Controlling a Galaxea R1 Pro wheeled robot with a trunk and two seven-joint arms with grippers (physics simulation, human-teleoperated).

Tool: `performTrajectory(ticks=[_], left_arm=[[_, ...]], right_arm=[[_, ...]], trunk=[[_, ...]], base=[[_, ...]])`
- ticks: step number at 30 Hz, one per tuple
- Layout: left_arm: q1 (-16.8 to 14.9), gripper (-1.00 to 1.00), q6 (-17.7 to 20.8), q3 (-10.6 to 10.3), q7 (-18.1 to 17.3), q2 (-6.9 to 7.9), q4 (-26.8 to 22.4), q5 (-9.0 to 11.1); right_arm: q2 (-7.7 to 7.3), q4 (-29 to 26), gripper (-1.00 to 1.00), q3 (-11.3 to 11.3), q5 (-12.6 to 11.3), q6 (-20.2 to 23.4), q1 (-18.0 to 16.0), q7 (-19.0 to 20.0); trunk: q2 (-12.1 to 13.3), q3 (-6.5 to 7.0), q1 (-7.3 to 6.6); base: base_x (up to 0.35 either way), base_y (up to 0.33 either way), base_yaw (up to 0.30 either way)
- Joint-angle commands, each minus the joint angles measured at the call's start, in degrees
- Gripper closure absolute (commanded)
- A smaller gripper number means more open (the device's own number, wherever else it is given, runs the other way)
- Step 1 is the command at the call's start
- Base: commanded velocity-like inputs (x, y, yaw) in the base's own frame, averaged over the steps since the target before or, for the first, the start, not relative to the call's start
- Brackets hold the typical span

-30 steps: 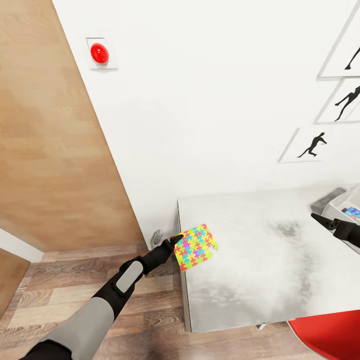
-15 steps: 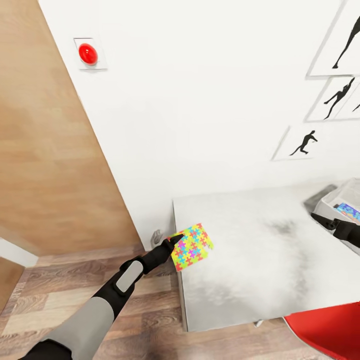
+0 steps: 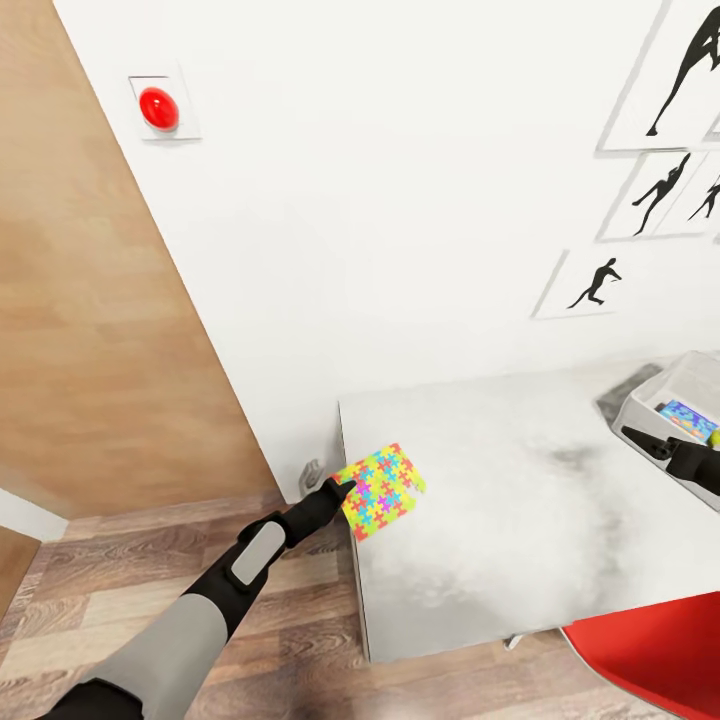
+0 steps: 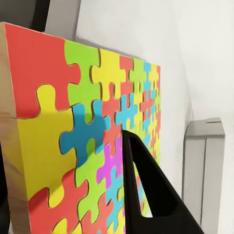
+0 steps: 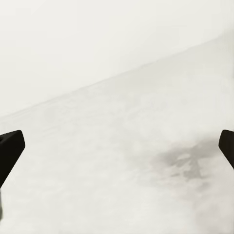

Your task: Put all the toys in the child's room - the three board games (two on the bed and one on the table), the two jigsaw puzzles on the table, and the tennis ball on the table - inside the toy box on the table in the child's room.

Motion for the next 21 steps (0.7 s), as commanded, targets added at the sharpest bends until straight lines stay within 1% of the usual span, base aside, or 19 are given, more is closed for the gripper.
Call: performTrajectory(ticks=[1, 6, 13, 21], left_arm=[[-0.04, 1.00, 0.30, -0.20, -0.18, -0.04, -0.06, 0.99], [0.05, 1.00, -0.07, -0.19, -0.50, -0.03, -0.06, 0.99], [0.15, 1.00, -0.22, -0.19, -0.80, 0.03, -0.14, 1.06], [0.33, 1.00, -0.17, -0.19, -0.92, 0.06, -0.78, 1.10]], right_arm=[[0.01, -0.02, -1.00, -0.07, -0.17, 0.46, -0.06, 0.12], [0.05, -0.02, -1.00, -0.02, -0.18, 0.42, -0.06, 0.12], [0.06, -0.02, -1.00, 0.99, -0.16, 0.41, -0.06, 0.12], [0.07, -0.02, -1.00, 1.35, -0.17, 0.43, -0.06, 0.12]], trunk=[[-0.10, -0.08, 0.03], [-0.10, -0.08, 0.03], [-0.10, -0.08, 0.03], [-0.10, -0.08, 0.03]], base=[[0.000, 0.000, -0.010], [0.000, 0.000, -0.005], [0.000, 0.000, -0.001], [0.000, 0.000, 0.000]])
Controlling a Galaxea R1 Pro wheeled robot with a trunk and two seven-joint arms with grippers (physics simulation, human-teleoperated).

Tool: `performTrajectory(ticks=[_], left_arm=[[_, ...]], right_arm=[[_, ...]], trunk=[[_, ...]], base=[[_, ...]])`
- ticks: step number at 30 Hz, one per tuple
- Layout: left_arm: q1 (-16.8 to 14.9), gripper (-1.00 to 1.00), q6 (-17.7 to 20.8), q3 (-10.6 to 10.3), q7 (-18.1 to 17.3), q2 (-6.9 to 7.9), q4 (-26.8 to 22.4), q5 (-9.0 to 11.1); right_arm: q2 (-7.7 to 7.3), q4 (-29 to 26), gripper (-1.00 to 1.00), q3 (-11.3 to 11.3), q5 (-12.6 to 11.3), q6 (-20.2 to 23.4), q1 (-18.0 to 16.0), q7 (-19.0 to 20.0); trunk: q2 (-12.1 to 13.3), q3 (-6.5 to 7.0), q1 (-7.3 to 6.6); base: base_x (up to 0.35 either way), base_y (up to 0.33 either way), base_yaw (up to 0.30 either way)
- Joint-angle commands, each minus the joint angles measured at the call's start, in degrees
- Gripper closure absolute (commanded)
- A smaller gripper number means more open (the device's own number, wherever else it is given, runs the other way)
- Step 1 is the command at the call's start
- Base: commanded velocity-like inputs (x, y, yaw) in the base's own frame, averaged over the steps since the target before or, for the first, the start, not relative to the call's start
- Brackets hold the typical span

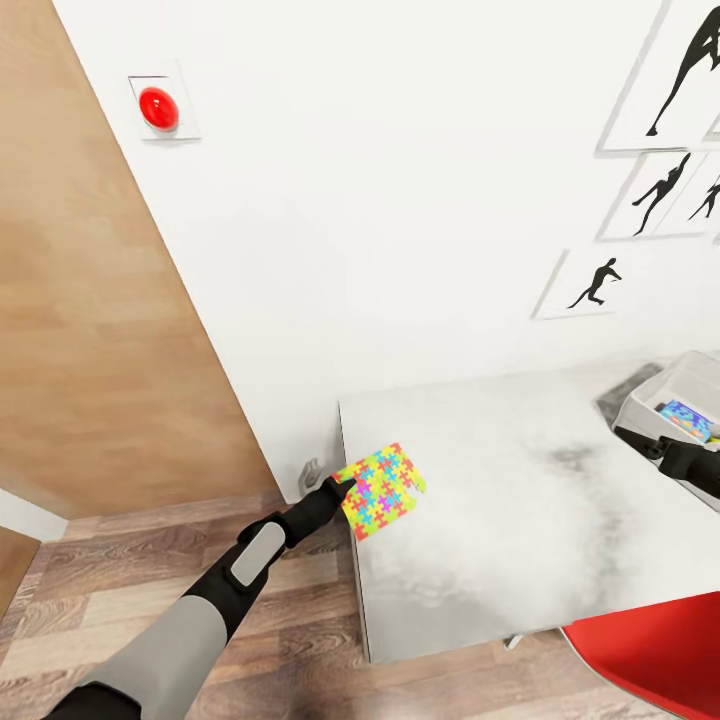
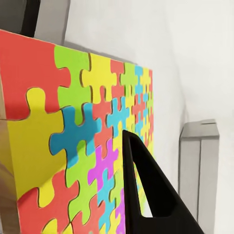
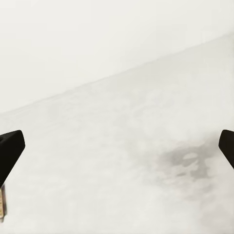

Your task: Put all the toys in the child's room - the three board games (two on the bed and one on the table), the two jigsaw puzzles on the table, and the tennis ball on the table - inside the toy box on the table in the child's room.

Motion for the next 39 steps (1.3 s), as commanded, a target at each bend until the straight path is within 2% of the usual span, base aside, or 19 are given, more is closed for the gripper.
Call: performTrajectory(ticks=[1, 8, 15, 17, 24, 39], left_arm=[[-0.05, 1.00, 0.40, -0.11, -0.15, -0.01, -0.08, 0.82], [0.22, 1.00, 0.44, -0.43, -0.33, -0.06, -3.70, 0.87], [1.84, 1.00, 1.08, -0.78, 0.30, -0.24, -10.56, 0.92], [2.35, 1.00, 1.74, -1.28, 0.86, -0.47, -13.52, 0.97], [2.79, 1.00, 3.99, -4.74, 3.37, -0.84, -18.54, 1.46], [3.50, 1.00, 4.60, -5.85, 3.98, -0.87, -22.07, 1.66]], right_arm=[[-0.01, -0.02, -1.00, -0.05, -0.17, 0.44, -0.06, 0.12], [-0.08, -0.02, -1.00, 0.09, -0.24, 0.90, -0.06, 0.70], [-0.13, -0.02, -1.00, 0.02, -0.10, 1.27, 0.38, 5.88], [-0.15, -0.02, -1.00, 0.04, -0.05, 1.32, 1.06, 8.23], [-0.18, -0.02, -1.00, 0.14, -0.08, 1.37, 1.80, 12.73], [-0.13, -0.02, -1.00, 0.18, -0.08, 1.38, 1.94, 14.21]], trunk=[[-0.10, -0.08, 0.03], [-0.10, -0.08, 0.03], [-0.10, -0.08, 0.03], [-0.10, -0.08, 0.03], [-0.10, -0.08, 0.03], [-0.10, -0.08, 0.03]], base=[[0.000, 0.000, 0.000], [0.000, 0.000, 0.000], [0.000, 0.000, 0.000], [0.000, 0.000, 0.000], [0.000, 0.000, 0.000], [0.000, 0.000, 0.000]])
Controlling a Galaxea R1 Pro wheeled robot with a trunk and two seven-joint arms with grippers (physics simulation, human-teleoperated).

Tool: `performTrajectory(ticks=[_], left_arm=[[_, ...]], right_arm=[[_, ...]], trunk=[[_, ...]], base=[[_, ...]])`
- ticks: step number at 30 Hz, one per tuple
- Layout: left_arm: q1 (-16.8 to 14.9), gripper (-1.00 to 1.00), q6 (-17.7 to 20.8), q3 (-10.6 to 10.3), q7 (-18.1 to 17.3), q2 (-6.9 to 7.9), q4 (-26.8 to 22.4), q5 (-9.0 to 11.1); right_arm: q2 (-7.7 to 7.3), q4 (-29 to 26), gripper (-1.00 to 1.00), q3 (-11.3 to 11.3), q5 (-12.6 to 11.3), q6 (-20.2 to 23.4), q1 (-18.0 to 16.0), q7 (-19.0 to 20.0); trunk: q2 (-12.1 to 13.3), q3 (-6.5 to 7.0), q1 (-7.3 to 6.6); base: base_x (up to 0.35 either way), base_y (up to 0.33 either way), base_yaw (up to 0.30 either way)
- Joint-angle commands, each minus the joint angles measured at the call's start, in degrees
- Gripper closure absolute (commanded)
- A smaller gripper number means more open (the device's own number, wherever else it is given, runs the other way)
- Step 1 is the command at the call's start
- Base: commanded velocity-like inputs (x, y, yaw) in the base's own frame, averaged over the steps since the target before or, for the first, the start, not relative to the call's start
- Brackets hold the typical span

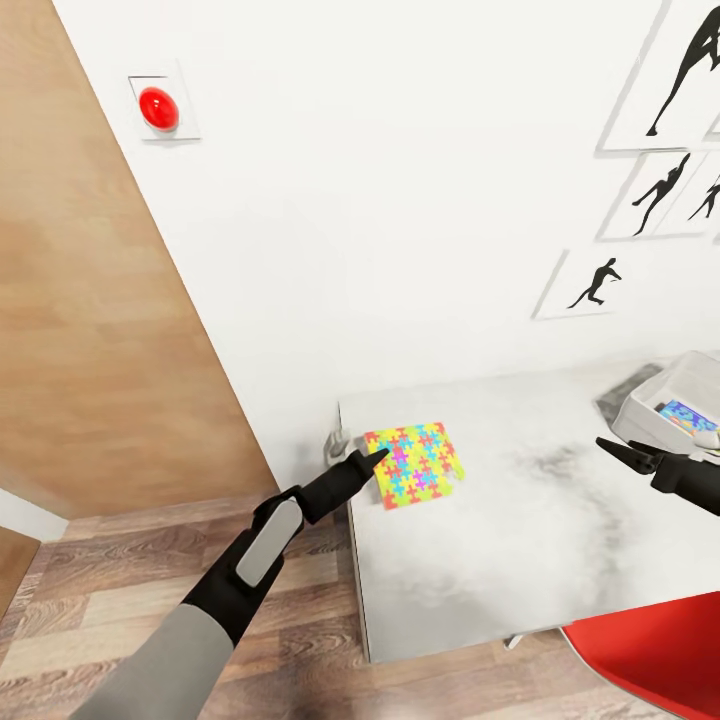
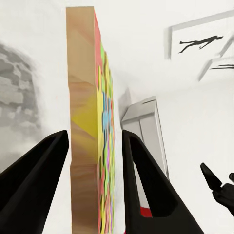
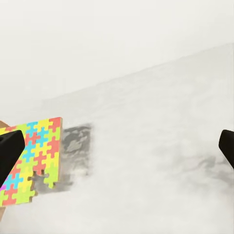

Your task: Put all the toys in the child's room - the three board games (two on the bed and one on the table), the two jigsaw puzzles on the table, and the tennis ball on the table - inside the toy box on the table in the child's room.

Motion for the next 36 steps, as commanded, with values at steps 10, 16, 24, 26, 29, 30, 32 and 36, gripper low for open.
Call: performTrajectory(ticks=[10, 16, 24, 26, 29, 30, 32, 36], left_arm=[[0.39, 1.00, 0.42, -0.03, 0.02, 0.06, -1.22, 0.51], [0.45, 1.00, 0.42, -0.03, 0.02, 0.06, -1.59, 0.50], [0.52, 1.00, 0.42, -0.10, 0.02, 0.07, -2.49, 0.48], [0.60, 1.00, 0.42, -0.12, 0.04, 0.07, -2.78, 0.47], [1.21, 1.00, 0.41, 0.52, -0.32, 0.72, -3.74, 0.39], [1.21, 1.00, 0.16, 0.85, -0.32, 1.05, -4.05, 0.39], [1.20, 1.00, -0.05, 1.51, -0.32, 1.70, -4.70, 0.36], [1.20, 1.00, -0.05, 1.56, -0.32, 2.38, -5.98, 0.36]], right_arm=[[-0.02, -0.01, -1.00, -0.07, -0.10, 0.49, -0.06, 0.15], [-0.02, -0.01, -1.00, -0.11, -0.03, 0.49, -0.05, 0.16], [-0.02, -0.01, -1.00, -0.13, -0.01, 0.49, -0.05, 0.16], [-0.01, -0.01, -1.00, -0.15, -0.01, 0.48, -0.04, 0.16], [0.65, 0.49, -1.00, -0.71, 0.32, 1.11, -0.63, 0.24], [0.97, 0.49, -1.00, -0.71, 0.32, 1.43, -0.63, 0.24], [1.51, 0.49, -1.00, -0.68, 0.29, 1.44, -0.63, 0.29], [1.51, 0.49, -1.00, -0.68, 0.29, 1.44, -0.63, 0.29]], trunk=[[-0.10, -0.09, 0.03], [-0.10, -0.09, 0.03], [-0.10, -0.09, 0.03], [-0.10, -0.09, 0.03], [-0.10, -0.09, 0.03], [-0.10, -0.09, 0.03], [-0.10, -0.09, 0.03], [-0.10, -0.09, 0.03]], base=[[0.000, 0.000, 0.000], [0.000, 0.000, 0.000], [0.000, 0.000, 0.000], [0.000, 0.000, 0.000], [0.000, 0.000, 0.000], [0.000, 0.000, 0.000], [0.000, 0.000, 0.000], [0.000, 0.000, 0.000]])
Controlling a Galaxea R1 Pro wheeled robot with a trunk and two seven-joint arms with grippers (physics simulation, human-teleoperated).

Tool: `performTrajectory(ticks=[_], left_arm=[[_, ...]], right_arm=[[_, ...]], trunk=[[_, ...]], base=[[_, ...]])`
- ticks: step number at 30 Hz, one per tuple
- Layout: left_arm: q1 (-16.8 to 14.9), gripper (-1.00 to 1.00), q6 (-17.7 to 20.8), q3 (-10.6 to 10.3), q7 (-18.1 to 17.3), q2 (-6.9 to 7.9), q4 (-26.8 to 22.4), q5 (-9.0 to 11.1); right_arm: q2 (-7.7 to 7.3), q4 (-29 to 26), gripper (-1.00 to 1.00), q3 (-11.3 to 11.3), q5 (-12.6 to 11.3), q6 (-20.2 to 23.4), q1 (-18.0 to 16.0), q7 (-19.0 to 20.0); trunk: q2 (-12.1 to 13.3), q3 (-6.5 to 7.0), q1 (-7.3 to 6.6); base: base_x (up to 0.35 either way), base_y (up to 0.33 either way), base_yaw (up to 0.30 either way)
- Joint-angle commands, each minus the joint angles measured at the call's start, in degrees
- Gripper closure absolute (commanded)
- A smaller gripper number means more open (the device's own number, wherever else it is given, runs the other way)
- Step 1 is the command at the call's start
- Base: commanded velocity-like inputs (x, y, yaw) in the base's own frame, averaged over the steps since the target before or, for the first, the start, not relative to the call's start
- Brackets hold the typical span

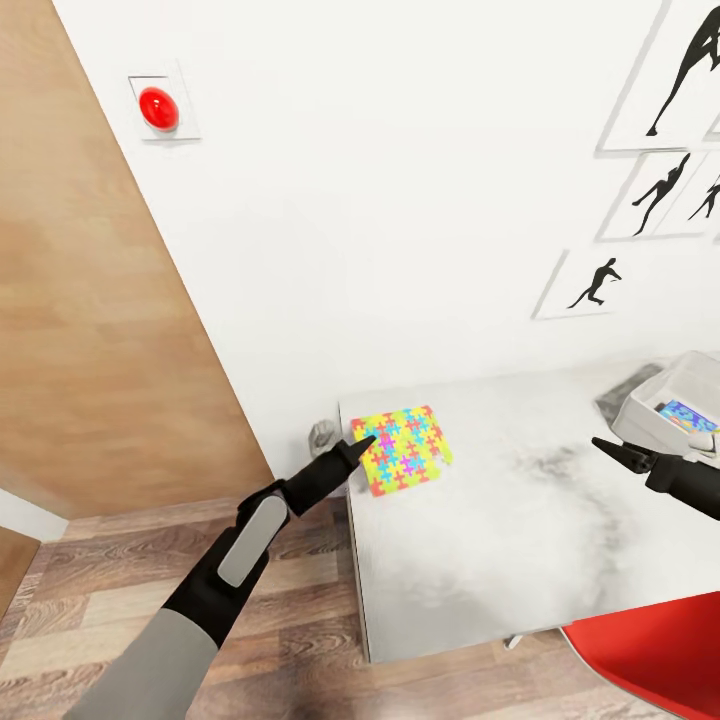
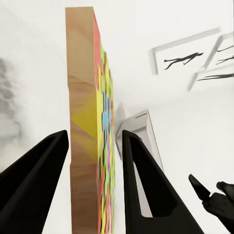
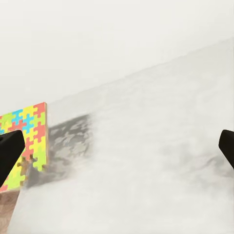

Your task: Put all the toys in the child's room - the three board games (two on the bed and one on the table), the two jigsaw puzzles on the table, and the tennis ball on the table - inside the toy box on the table in the child's room.

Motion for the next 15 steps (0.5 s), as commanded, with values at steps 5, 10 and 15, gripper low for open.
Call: performTrajectory(ticks=[5, 10, 15], left_arm=[[-0.04, 1.00, 0.44, 0.03, -0.01, -0.01, -0.74, 0.56], [-0.04, 1.00, 0.44, 0.03, -0.01, -0.01, -0.74, 0.56], [-0.04, 1.00, 0.44, 0.03, -0.01, -0.01, -0.74, 0.56]], right_arm=[[-0.01, -0.01, -1.00, -0.05, -0.12, 0.48, -0.05, 0.13], [-0.01, -0.01, -1.00, -0.05, -0.12, 0.48, -0.05, 0.13], [-0.01, -0.01, -1.00, -0.05, -0.12, 0.48, -0.05, 0.13]], trunk=[[-0.10, -0.09, 0.03], [-0.10, -0.09, 0.03], [-0.10, -0.09, 0.03]], base=[[0.000, 0.000, 0.000], [0.000, 0.000, 0.000], [0.000, 0.000, 0.000]])
